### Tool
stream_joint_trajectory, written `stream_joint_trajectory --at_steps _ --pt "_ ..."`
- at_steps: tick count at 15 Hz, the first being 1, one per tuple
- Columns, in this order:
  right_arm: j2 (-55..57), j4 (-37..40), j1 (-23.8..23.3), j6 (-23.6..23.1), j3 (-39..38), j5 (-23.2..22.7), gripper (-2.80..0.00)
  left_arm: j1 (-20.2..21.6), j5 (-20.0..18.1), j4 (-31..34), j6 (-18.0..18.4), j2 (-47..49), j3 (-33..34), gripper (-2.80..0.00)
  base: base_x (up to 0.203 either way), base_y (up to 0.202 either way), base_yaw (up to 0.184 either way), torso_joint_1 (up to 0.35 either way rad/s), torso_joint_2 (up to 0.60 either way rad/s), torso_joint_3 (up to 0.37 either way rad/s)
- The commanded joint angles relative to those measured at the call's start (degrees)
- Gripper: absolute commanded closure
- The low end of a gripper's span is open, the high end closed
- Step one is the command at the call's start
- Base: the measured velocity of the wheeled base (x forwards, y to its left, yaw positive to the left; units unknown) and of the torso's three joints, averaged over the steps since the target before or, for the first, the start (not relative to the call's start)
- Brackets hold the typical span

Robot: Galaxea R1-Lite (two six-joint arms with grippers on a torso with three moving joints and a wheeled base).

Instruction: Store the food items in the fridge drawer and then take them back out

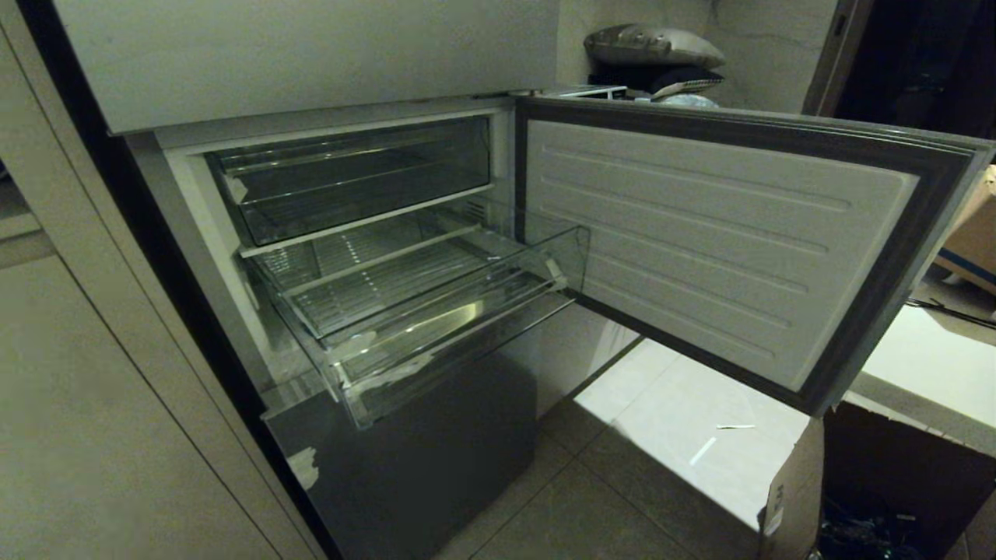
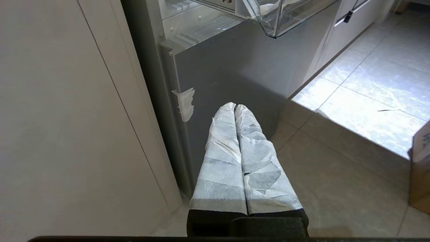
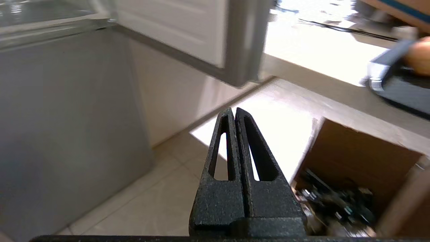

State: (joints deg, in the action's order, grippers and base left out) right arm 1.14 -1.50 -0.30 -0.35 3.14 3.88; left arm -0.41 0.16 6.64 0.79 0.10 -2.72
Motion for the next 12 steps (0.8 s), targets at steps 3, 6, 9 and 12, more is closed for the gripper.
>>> stream_joint_trajectory --at_steps 3,6,9,12 --pt "19.3 5.15 -0.21 3.32 12.09 9.21 0.0 -0.06 0.02 0.04 0.0 -0.01 -0.01 0.0 0.0 0.0 0.0 0.0 0.0 0.0" --pt "33.53 3.41 -0.36 7.25 19.4 13.07 0.0 -0.11 0.02 0.04 0.0 -0.01 -0.01 0.0 0.0 0.0 0.0 0.0 0.0 0.0" --pt "40.34 -1.71 -0.46 9.24 22.44 14.78 0.0 -0.11 0.02 0.04 0.0 -0.01 -0.01 0.0 0.0 0.0 0.0 0.0 0.0 0.0" --pt "44.1 -6.36 -0.46 10.82 21.68 14.66 0.0 -0.11 0.02 0.04 0.0 -0.01 -0.01 0.0 0.0 0.0 0.0 0.0 0.0 0.0"
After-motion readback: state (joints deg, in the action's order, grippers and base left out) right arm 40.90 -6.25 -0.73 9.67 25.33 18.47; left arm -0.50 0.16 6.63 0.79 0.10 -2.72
